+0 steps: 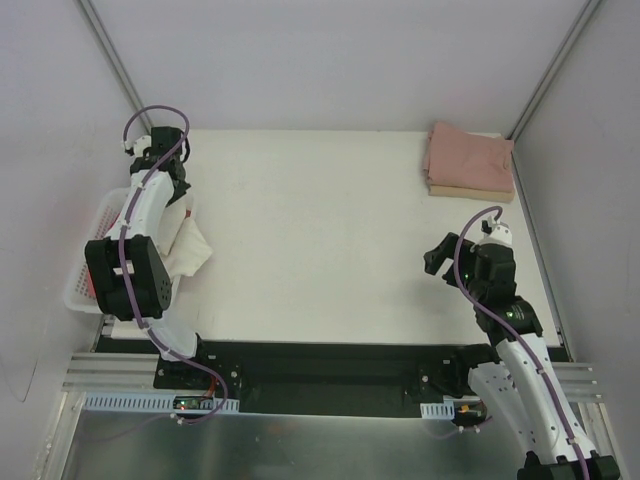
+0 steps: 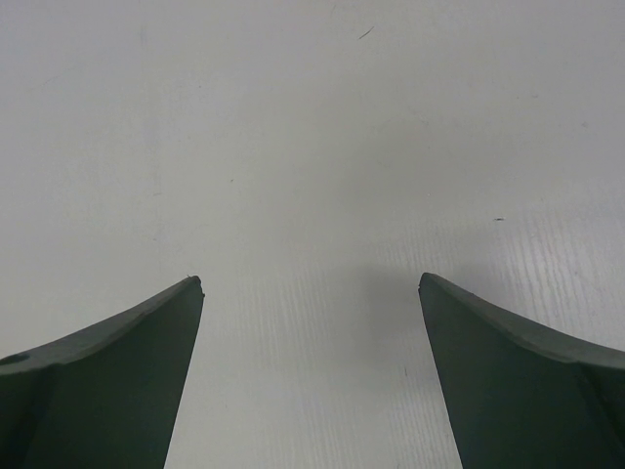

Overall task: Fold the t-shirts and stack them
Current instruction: Grab crumpled tshirt from bin with the left arm

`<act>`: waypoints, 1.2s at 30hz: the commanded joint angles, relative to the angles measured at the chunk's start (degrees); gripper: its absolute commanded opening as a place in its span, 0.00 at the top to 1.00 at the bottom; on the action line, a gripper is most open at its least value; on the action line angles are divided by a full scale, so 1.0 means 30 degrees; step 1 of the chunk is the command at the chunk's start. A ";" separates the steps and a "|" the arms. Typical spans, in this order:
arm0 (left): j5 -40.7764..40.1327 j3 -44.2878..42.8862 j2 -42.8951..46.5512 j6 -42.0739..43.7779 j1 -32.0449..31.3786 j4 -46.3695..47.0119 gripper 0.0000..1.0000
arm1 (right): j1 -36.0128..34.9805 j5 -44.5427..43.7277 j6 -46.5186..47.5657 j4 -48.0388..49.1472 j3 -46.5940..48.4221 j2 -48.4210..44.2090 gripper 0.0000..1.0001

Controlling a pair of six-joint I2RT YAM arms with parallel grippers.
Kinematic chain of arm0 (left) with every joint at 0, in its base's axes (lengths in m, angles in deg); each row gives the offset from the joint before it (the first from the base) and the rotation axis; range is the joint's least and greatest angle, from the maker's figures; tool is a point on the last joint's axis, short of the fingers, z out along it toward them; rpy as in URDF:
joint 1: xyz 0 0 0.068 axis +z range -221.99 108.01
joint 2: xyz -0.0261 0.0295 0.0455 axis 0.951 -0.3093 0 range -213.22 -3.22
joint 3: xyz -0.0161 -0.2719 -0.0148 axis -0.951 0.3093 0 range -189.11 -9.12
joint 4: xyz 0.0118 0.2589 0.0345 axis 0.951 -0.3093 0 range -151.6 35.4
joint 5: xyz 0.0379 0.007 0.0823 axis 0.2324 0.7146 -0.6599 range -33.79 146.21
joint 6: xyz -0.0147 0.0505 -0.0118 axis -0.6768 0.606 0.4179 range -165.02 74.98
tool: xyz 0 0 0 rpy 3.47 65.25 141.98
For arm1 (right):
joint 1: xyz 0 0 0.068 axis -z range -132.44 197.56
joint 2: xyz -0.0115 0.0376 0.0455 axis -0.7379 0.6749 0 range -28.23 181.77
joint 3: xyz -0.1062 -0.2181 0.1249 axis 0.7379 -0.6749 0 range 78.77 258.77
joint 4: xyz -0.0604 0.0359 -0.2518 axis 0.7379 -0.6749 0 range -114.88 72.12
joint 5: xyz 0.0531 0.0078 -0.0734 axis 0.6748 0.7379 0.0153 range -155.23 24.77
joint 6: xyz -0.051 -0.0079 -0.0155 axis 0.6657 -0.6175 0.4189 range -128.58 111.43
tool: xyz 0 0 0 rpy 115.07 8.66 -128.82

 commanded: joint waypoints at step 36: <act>0.4150 -0.3523 0.6426 -0.0255 0.0534 -0.0492 1.00 | -0.0104 -0.0150 0.0444 0.0733 0.0314 0.0478 0.03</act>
